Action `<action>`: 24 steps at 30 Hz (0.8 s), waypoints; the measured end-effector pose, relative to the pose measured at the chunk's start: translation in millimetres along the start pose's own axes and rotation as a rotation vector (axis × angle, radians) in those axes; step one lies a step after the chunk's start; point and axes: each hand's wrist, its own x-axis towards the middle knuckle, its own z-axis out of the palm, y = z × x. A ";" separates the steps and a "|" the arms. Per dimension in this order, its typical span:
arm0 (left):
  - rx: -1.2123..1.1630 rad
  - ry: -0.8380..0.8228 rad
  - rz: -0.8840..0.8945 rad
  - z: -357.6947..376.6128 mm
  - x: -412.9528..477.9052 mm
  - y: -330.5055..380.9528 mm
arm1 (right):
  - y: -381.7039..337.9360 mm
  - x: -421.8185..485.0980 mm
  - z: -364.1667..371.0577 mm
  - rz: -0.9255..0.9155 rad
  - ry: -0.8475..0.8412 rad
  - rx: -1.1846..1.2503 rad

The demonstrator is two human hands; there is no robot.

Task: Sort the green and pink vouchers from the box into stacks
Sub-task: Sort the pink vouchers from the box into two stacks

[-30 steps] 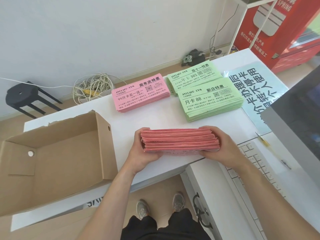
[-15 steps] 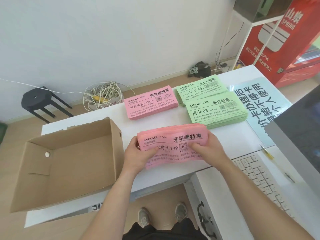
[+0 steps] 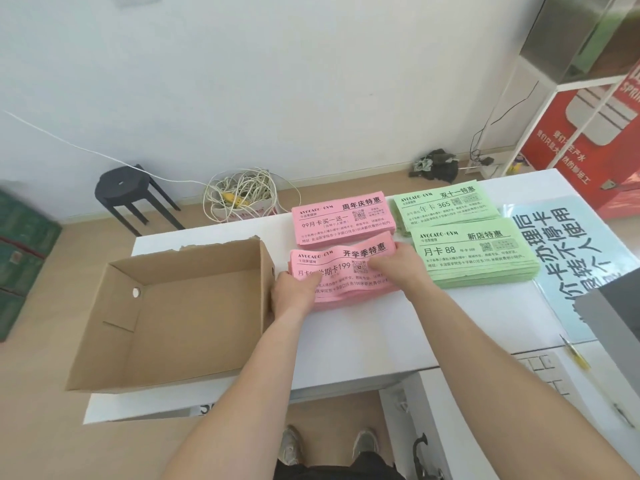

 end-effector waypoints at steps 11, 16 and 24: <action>0.232 0.047 0.085 1.3 -7.1 2.3 | -3.1 -31.6 16.0 -0.399 0.134 -0.590; 0.490 0.154 0.469 8.2 -25.2 -6.7 | 11.9 -30.7 25.3 -0.371 0.075 -0.693; 0.733 0.130 0.589 6.3 -25.3 1.2 | 18.3 -31.7 25.7 -0.406 0.086 -0.688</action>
